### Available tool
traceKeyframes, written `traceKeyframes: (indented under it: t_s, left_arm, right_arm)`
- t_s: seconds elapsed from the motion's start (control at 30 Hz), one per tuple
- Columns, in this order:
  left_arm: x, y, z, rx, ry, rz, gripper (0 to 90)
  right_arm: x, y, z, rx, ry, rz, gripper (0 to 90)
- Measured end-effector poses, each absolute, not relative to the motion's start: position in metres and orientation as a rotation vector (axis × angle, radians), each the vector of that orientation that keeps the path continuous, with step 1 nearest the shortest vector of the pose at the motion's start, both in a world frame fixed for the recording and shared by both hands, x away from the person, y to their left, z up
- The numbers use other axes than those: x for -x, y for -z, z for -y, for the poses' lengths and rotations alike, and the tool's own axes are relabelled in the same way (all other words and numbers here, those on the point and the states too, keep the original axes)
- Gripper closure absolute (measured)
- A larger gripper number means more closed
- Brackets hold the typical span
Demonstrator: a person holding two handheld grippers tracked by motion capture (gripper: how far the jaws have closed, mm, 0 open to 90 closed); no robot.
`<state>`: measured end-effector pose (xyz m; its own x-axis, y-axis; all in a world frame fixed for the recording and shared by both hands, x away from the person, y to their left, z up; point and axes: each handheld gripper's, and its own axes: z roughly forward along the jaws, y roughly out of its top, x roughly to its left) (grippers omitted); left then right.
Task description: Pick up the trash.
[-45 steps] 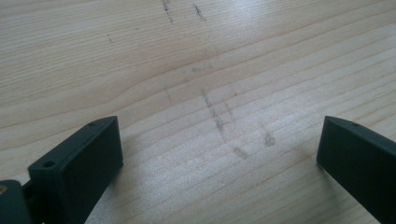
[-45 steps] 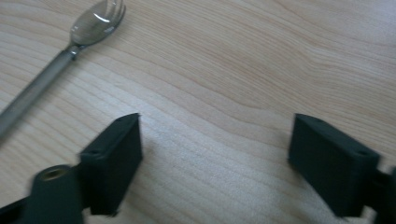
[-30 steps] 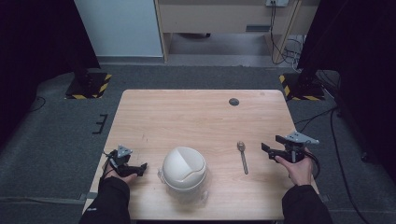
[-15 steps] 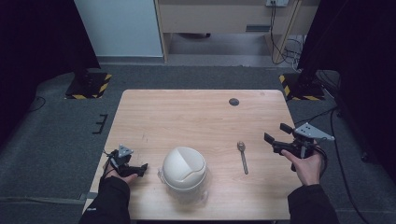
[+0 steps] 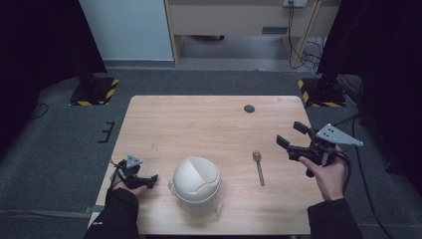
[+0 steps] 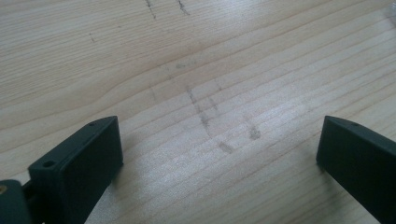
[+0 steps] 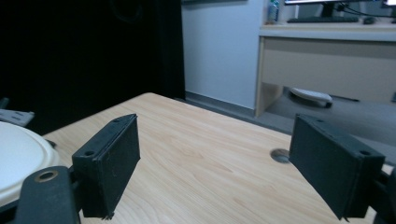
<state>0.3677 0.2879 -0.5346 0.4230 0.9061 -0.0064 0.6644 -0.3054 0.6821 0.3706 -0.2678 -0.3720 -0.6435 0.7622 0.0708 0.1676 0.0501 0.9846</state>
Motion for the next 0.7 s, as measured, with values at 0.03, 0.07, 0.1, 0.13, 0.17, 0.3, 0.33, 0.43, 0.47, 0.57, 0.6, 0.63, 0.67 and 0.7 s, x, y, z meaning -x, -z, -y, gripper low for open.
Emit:
traceKeyframes:
  t_s: [0.03,0.07,0.1,0.13,0.17,0.3,0.33,0.43,0.47,0.57,0.6,0.63,0.67,0.7]
  left_arm:
    - [-0.368,0.535,-0.288,-2.071,-0.513,-1.322,0.0]
    - [-0.368,0.535,-0.288,-2.071,-0.513,-1.321,0.0]
    - [-0.368,0.535,-0.288,-2.07,-0.513,-1.32,0.0]
    - [-0.368,0.535,-0.288,-2.07,-0.513,-1.319,0.0]
    - [-0.367,0.535,-0.288,-2.07,-0.514,-1.319,0.0]
    - [-0.368,0.535,-0.288,-2.069,-0.513,-1.317,0.0]
    - [-0.368,0.535,-0.288,-2.068,-0.514,-1.316,0.0]
    - [-0.368,0.535,-0.288,-2.066,-0.516,-1.313,0.0]
    - [-0.367,0.535,-0.288,-2.065,-0.518,-1.311,0.0]
    - [-0.367,0.536,-0.288,-2.064,-0.519,-1.311,0.0]
    - [-0.367,0.535,-0.288,-2.065,-0.519,-1.311,0.0]
    - [-0.367,0.536,-0.288,-2.064,-0.519,-1.311,0.0]
    - [-0.367,0.536,-0.288,-2.063,-0.52,-1.309,0.0]
    - [-0.367,0.536,-0.288,-2.063,-0.519,-1.307,0.0]
  right_arm:
    - [-0.37,0.369,0.264,-0.917,-1.638,-1.861,16.2]
    - [-0.368,0.365,0.257,-0.894,-1.643,-1.878,16.2]
    - [-0.368,0.364,0.255,-0.883,-1.641,-1.887,16.2]
    - [-0.368,0.364,0.255,-0.883,-1.641,-1.887,16.2]
    - [-0.366,0.363,0.252,-0.868,-1.637,-1.901,16.1]
    - [-0.362,0.355,0.24,-0.826,-1.652,-1.926,15.8]
    - [-0.362,0.353,0.238,-0.818,-1.656,-1.93,15.8]
    - [-0.36,0.35,0.23,-0.796,-1.672,-1.95,15.7]
    - [-0.36,0.349,0.228,-0.791,-1.676,-1.953,15.6]
    - [-0.36,0.349,0.219,-0.776,-1.698,-1.975,15.6]
    - [-0.36,0.349,0.216,-0.768,-1.694,-1.985,15.6]
    - [-0.36,0.348,0.214,-0.761,-1.692,-1.989,15.6]
    - [-0.36,0.348,0.212,-0.759,-1.689,-1.997,15.6]
    - [-0.361,0.347,0.21,-0.753,-1.69,-2.006,15.6]
